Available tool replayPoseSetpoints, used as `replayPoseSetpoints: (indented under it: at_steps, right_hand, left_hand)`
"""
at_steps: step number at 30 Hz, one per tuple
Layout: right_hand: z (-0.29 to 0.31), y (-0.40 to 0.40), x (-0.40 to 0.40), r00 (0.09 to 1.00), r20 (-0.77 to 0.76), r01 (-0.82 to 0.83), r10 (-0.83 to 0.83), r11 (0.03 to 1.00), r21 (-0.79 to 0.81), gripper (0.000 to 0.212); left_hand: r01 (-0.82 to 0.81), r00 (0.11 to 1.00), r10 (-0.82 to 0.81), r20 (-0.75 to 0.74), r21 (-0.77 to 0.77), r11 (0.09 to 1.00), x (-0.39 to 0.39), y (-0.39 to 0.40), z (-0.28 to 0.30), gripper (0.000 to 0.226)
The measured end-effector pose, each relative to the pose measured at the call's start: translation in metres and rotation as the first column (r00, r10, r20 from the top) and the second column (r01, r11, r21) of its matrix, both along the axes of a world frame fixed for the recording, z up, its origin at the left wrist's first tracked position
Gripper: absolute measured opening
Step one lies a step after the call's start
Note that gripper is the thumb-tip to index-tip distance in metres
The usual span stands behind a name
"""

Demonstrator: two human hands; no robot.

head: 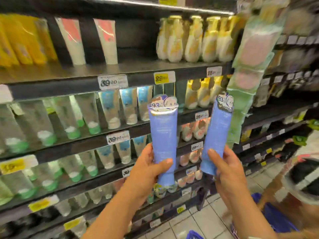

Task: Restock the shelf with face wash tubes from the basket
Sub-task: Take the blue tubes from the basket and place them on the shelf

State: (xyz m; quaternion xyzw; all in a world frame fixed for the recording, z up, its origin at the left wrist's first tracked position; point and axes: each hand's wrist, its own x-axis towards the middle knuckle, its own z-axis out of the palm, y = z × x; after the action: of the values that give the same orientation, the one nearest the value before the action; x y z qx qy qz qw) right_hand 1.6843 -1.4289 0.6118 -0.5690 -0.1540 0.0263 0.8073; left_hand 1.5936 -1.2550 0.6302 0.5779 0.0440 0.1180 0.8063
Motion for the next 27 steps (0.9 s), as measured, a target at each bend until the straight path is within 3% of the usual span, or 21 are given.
replayPoseSetpoints:
  at_steps: [9,12,19,27]
  right_hand:
    - [0.106,0.074,0.013,0.988,0.14,0.046,-0.067,0.988,0.148,0.026]
    - [0.135,0.085,0.016,0.981,0.186,0.013,-0.047,0.984,0.177,0.032]
    - [0.191,0.096,0.038,0.953,0.289,0.051,-0.087,0.99,0.13,0.05]
    - [0.251,0.101,0.097,0.901,0.414,0.089,-0.129,0.99,0.114,0.043]
  left_hand:
    - [0.0,0.983,-0.045,0.18,0.242,0.97,0.012,0.063,0.111,0.055]
    - [0.005,0.971,-0.067,0.229,0.262,0.965,0.02,0.077,0.142,0.057]
    - [-0.1,0.949,-0.022,0.315,0.367,0.925,0.045,0.095,0.205,0.041]
    - [-0.219,0.908,0.034,0.418,0.401,0.889,0.092,0.093,0.271,0.043]
